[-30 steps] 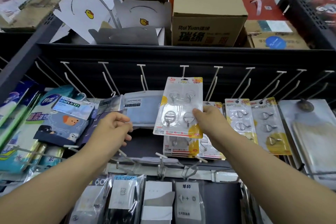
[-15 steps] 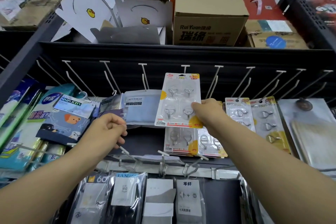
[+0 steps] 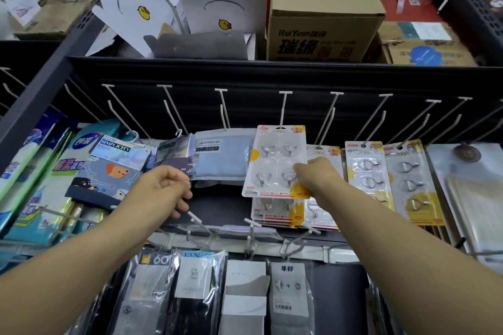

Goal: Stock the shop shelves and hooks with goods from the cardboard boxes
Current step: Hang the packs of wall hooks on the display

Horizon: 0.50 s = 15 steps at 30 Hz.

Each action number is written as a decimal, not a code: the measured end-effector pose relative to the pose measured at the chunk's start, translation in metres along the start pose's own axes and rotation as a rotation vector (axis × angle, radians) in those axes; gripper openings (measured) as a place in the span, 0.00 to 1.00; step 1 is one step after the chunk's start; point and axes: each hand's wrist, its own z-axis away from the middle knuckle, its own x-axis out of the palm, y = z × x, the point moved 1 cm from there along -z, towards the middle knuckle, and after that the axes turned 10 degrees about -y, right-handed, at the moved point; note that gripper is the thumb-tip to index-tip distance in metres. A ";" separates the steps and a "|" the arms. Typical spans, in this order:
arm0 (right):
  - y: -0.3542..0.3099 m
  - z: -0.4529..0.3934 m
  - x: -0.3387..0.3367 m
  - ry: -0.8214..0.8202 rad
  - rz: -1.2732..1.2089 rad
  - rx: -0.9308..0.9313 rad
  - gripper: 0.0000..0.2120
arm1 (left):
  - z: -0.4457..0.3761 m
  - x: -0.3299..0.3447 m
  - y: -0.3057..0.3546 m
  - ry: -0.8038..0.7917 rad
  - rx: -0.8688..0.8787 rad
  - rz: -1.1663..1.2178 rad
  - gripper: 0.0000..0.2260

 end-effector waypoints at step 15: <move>0.033 -0.021 0.012 -0.026 0.203 0.165 0.20 | 0.006 -0.013 -0.006 0.012 -0.053 0.026 0.05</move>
